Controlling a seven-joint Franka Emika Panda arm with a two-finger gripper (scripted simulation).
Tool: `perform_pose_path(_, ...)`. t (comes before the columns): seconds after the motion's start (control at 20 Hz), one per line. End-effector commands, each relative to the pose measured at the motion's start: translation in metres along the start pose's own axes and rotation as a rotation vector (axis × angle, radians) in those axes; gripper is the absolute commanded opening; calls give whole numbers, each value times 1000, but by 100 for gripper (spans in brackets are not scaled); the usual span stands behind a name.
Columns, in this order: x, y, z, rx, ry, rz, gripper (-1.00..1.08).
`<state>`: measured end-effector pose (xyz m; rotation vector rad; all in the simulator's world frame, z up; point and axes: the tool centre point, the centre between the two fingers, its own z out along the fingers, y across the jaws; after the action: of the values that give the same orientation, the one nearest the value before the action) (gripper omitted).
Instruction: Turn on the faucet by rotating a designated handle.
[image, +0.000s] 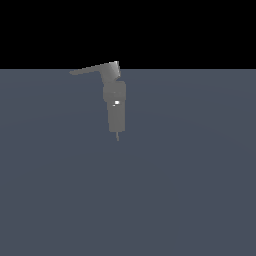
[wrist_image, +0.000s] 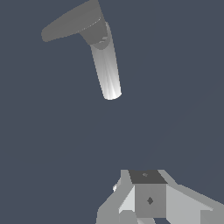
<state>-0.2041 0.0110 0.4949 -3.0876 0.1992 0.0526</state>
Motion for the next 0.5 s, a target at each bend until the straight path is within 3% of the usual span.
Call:
perform_pose_path(0.0, 14, -5, 0, 9, -9, 50, -100)
perform_pose_path(0.45, 70, -26, 6, 29, -50, 259, -100)
